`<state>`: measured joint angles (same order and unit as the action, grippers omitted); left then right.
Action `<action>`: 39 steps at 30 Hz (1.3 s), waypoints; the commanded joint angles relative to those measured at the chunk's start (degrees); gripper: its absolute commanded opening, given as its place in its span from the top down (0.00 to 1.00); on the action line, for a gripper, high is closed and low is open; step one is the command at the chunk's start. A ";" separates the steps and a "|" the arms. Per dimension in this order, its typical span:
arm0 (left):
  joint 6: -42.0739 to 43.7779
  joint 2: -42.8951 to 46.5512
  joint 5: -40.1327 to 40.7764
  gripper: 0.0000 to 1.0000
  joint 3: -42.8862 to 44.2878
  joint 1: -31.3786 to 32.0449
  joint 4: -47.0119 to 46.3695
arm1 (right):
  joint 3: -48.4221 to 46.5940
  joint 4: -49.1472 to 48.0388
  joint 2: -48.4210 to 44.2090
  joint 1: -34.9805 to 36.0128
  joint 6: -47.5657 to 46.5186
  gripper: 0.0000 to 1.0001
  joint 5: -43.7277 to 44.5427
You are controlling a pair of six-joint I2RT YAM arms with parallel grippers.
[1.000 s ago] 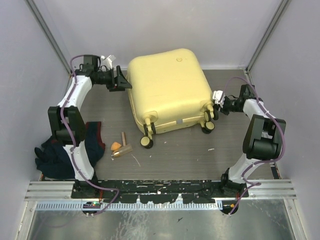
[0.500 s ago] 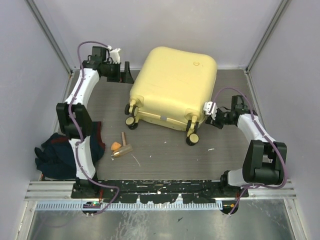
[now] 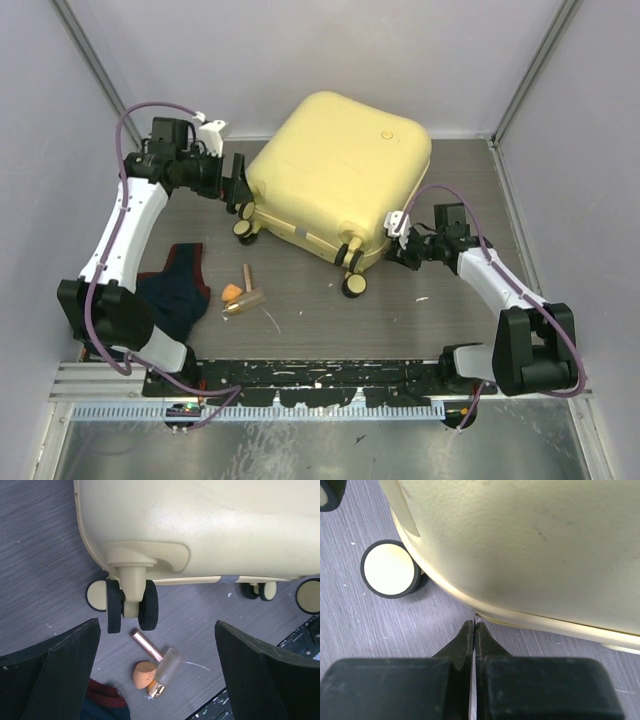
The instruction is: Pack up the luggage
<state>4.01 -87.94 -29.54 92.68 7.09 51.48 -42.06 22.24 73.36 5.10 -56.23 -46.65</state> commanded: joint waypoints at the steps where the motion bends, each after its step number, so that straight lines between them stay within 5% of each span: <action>1: 4.10 -1.35 5.67 0.03 -1.18 0.94 0.27 | 0.89 -6.99 -3.03 4.54 8.79 0.99 -2.71; 8: 7.68 -7.35 12.01 0.12 2.89 1.67 2.70 | 2.60 -11.74 -4.53 8.66 14.95 0.99 0.26; 14: 10.25 -11.97 14.23 0.31 4.87 1.77 2.25 | 2.92 -12.45 -5.65 8.60 15.41 0.99 2.88; 23: 17.02 -15.69 14.54 0.97 8.32 1.60 3.16 | -0.70 -8.89 -5.53 0.76 16.69 0.99 3.20; 31: 20.45 -17.79 15.92 1.00 9.78 1.26 -0.68 | -5.75 -3.43 -1.24 -10.12 10.40 0.99 -0.52; 39: 19.76 -25.78 12.77 1.00 17.69 2.52 -0.92 | -6.40 -8.72 2.80 -7.47 17.24 0.99 -1.19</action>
<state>19.29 -109.54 -19.03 106.69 10.13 58.72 -46.41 19.90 77.03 -2.76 -42.06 -50.87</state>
